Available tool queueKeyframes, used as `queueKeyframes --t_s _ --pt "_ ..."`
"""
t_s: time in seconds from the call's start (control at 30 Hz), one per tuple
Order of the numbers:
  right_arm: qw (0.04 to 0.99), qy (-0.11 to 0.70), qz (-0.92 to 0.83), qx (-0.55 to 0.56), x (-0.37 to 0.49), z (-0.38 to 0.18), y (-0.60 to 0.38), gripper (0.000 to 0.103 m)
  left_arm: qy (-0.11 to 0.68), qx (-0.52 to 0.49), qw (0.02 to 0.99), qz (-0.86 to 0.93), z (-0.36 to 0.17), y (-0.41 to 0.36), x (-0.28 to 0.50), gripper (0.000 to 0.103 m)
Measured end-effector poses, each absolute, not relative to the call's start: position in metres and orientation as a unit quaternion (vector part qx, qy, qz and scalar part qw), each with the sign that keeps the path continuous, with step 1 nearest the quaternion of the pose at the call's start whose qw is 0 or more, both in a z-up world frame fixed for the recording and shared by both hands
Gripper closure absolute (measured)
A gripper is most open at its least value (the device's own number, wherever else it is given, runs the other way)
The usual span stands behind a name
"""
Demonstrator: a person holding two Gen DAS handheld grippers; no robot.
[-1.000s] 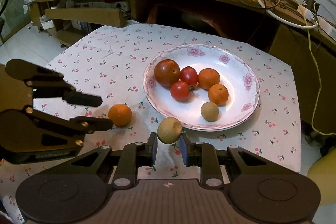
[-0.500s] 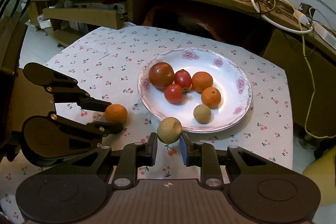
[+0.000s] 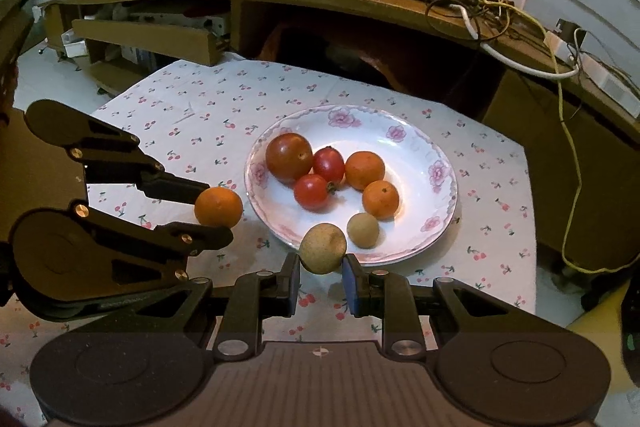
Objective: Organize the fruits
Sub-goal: 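Carry the tangerine and kiwi over the white plate with both tools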
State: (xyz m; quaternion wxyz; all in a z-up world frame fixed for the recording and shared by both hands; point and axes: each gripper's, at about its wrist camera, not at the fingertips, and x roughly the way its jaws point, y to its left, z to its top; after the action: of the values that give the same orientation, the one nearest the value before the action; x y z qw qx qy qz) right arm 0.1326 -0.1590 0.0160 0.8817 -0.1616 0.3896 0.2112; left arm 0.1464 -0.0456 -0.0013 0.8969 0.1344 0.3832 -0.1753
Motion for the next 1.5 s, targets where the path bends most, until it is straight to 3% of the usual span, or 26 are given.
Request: queueKeyframes --t_s 1.5 --pt "0.892 0.39 0.16 -0.162 0.186 0.007 -0.159 0.079 0.355 0.113 0.914 -0.159 0.005 -0.058 0.204 0.066"
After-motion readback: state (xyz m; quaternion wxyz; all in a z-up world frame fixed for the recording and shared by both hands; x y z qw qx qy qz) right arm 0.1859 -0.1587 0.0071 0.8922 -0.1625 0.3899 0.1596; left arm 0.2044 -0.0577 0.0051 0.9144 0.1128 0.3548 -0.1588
